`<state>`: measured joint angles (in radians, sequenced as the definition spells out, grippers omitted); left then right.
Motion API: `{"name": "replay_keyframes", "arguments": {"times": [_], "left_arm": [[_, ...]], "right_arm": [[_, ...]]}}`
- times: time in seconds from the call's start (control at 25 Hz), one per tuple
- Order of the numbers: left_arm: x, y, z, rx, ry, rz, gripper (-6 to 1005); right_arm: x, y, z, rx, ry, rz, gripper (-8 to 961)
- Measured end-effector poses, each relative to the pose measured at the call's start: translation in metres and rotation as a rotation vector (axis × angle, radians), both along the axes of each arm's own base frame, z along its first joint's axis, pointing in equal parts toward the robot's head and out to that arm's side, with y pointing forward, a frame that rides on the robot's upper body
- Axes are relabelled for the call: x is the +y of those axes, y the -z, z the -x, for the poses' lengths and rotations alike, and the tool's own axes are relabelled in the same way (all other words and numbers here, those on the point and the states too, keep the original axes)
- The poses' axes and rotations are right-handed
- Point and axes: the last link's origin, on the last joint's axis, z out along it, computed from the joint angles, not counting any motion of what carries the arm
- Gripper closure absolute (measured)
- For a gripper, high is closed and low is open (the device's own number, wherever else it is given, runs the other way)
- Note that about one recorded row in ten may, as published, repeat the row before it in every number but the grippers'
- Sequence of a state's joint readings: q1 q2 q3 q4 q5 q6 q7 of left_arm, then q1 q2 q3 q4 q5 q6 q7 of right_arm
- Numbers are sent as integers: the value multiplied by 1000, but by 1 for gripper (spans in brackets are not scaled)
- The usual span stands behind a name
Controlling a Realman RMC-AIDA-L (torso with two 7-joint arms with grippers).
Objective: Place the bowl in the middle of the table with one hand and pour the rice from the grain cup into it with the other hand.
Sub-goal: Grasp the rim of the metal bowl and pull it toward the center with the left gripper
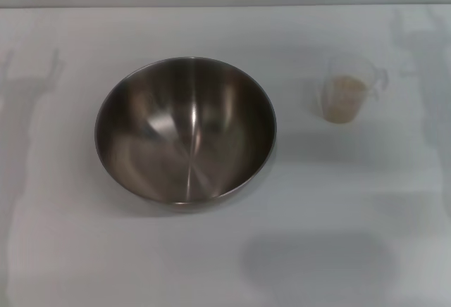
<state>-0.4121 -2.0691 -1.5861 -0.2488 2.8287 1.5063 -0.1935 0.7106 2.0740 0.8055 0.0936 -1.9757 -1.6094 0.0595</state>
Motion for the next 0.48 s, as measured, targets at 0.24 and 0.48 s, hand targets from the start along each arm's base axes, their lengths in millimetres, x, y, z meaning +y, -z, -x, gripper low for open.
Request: {"name": "replay_keyframes", "arguments": {"times": [0.24,0.48], "left_arm": [[-1,0,1,0,-2,-1,155],[7,-1,1,-23,-21,24,158]], "right_arm": [[-1,-1,-2,5,7,-7,346],[-1,-2,-2,5,7,-7,347]]}}
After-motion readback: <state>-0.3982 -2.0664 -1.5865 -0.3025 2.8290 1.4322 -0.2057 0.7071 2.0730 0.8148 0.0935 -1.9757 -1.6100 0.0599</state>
